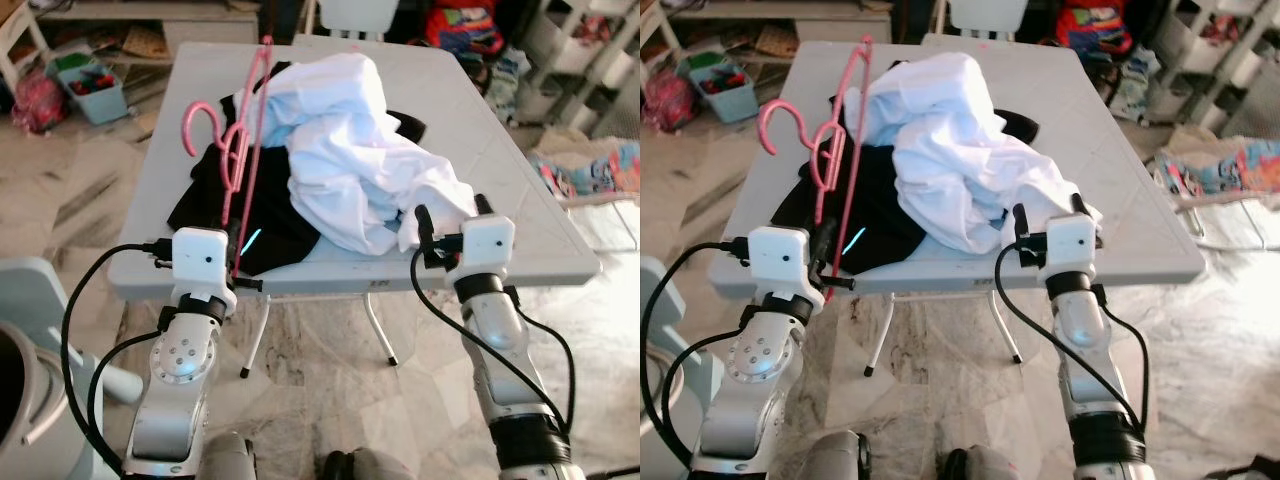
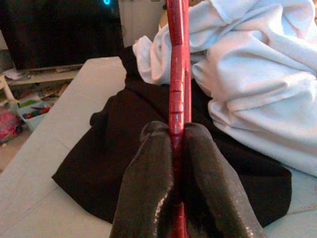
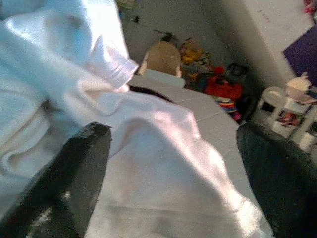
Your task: Hang hanger
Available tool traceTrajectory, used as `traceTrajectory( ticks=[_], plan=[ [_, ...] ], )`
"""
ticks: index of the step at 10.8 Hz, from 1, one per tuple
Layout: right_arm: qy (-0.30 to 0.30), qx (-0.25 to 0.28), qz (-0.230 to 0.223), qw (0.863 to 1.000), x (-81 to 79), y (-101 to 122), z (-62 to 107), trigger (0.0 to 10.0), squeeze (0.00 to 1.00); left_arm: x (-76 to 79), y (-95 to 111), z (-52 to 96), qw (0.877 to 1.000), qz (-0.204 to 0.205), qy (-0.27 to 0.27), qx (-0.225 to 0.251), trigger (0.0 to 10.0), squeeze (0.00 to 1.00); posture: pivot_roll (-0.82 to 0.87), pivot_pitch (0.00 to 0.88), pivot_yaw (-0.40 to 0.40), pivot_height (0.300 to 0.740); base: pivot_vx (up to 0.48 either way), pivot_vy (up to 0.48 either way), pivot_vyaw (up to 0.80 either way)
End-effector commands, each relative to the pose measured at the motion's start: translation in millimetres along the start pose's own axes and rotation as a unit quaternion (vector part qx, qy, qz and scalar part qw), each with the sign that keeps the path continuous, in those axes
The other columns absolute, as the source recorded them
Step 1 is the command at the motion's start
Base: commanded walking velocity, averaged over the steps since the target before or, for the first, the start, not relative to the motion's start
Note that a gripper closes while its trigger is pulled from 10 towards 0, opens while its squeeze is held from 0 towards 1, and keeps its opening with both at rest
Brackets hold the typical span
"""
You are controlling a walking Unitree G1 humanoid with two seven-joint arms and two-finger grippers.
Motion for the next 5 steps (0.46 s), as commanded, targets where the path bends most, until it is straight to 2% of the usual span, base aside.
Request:
traceTrajectory(
  ticks=[1, 2, 5],
  plan=[
    [-0.018, 0.002, 0.005, 1.000, 8.5, 7, 1.8, 10.0, 1.00, 1.5, 5, 0.5, 1.000, -0.006, -0.005, 0.006, 10.0, 0.00, 0.03, 0.069, -0.044, 0.740, 0.000, 0.000, 0.00],
    [-0.016, -0.007, 0.008, 1.000, 9.7, 7, 4.1, 10.0, 1.00, 8.2, 7, 0.5, 1.000, -0.006, -0.028, 0.012, 10.0, 0.00, 0.03, 0.068, -0.050, 0.740, 0.000, 0.000, 0.00],
    [0.009, -0.005, 0.013, 1.000, 0.8, 15, -10.0, 10.0, 1.00, 14.5, 5, -3.0, 1.000, -0.003, -0.028, 0.009, 10.0, 0.00, 0.04, 0.072, -0.067, 0.740, 0.000, 0.000, 0.00]
  ],
)
Point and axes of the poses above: a point about 5 cm out from each wrist's last joint towards the gripper, its own z axis pointing back from the gripper into the wrist, its own y axis along the axis of the wrist's last joint, x = y × z, the point moved 4 cm from there along -z, pointing out of the wrist towards the gripper, and after that the axes turned 3 degrees about z, right-handed, at the moved point
